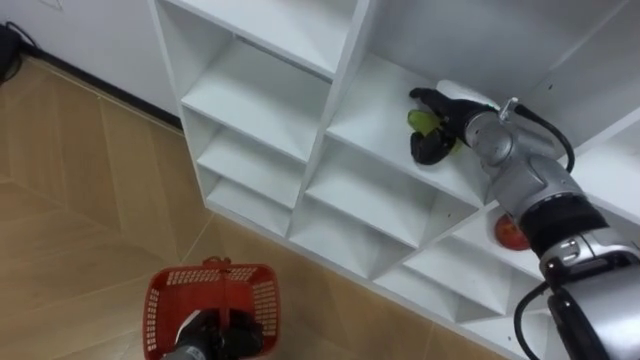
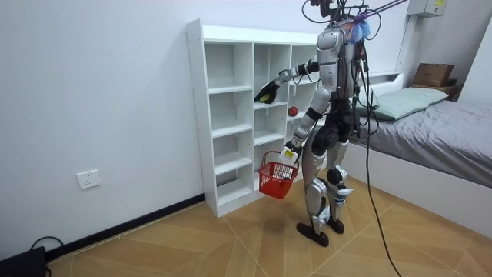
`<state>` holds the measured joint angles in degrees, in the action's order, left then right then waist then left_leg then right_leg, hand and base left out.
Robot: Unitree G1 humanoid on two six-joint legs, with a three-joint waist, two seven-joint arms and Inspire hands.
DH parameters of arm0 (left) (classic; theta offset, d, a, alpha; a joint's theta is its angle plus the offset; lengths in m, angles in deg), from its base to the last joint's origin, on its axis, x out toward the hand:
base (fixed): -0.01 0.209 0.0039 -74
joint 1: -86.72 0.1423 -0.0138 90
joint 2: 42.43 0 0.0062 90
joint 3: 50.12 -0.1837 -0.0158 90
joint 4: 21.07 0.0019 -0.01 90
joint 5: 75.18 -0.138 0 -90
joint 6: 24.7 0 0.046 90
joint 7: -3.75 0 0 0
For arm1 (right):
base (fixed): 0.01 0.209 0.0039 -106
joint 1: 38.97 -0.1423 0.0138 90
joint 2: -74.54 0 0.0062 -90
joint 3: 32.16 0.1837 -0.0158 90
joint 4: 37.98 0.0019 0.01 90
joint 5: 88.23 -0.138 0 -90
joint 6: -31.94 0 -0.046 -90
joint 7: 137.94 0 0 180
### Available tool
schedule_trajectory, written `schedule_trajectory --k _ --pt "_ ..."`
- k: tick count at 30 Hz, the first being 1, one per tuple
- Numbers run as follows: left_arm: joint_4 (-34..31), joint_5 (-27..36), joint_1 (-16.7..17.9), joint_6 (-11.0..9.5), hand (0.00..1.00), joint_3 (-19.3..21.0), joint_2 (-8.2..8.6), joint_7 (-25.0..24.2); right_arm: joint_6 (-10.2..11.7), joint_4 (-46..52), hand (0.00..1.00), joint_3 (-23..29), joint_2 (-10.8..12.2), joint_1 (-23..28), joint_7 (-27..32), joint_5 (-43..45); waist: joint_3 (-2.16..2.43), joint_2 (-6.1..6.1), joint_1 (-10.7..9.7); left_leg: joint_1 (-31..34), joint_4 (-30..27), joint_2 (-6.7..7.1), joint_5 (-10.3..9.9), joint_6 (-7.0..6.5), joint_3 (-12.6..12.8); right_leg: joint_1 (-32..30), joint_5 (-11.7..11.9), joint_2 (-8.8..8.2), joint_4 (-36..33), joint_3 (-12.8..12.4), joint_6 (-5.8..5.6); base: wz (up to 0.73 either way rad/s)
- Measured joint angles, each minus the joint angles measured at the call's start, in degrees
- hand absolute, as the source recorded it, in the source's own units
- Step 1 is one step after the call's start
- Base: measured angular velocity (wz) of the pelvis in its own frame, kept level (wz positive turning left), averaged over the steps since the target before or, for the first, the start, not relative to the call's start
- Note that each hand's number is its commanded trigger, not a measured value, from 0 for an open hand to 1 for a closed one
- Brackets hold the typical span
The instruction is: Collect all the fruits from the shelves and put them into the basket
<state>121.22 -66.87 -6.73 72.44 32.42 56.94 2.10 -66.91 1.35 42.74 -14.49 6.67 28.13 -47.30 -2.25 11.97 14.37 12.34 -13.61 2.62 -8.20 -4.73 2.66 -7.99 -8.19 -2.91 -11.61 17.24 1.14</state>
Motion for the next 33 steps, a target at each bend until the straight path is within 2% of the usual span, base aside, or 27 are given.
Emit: schedule_trajectory --k 9,16,21,28,33 --pt "0.64 1.16 0.03 -0.08 1.0 -0.09 0.49 0.74 0.02 2.84 0.0 0.85 0.0 0.92 1.42 -0.76 0.04 -0.26 -0.7 0.43 0.0 0.01 0.0 0.0 -0.07 -0.42 0.01 -0.06 -0.02 0.1 -0.01 0.0" --pt "0.62 1.06 0.62 -0.1 1.0 -0.65 0.94 1.12 0.04 6.72 0.0 1.88 -0.02 1.28 7.6 -6.61 0.18 -0.73 -1.84 0.43 0.09 -0.15 0.01 0.0 0.45 -0.74 0.01 0.0 -0.02 -0.07 -0.01 -0.03" --pt "0.6 0.9 0.8 -0.18 1.0 -0.61 0.96 1.23 0.04 9.05 0.0 2.99 -0.02 1.3 10.31 -6.76 0.22 -0.7 -3.1 0.01 0.33 -0.21 0.0 0.0 1.38 -0.71 0.01 0.04 -0.08 -1.17 -0.01 -0.09" --pt "0.53 0.66 0.87 -0.21 1.0 -0.45 0.93 0.99 -0.09 9.52 0.0 3.21 -0.1 1.3 11.3 -6.71 0.66 -0.11 -3.44 -0.21 0.44 -0.5 0.01 0.01 1.91 -0.75 0.11 0.23 -0.16 -1.47 0.15 -0.03" --pt "0.55 0.7 0.89 -0.21 1.0 0.15 0.96 0.9 -1.28 11.21 0.0 3.21 -0.3 1.3 9.56 -6.78 1.01 0.37 -3.48 -0.27 0.26 -0.53 0.01 0.01 1.92 -0.62 0.17 0.21 -0.16 -1.47 0.21 0.0"
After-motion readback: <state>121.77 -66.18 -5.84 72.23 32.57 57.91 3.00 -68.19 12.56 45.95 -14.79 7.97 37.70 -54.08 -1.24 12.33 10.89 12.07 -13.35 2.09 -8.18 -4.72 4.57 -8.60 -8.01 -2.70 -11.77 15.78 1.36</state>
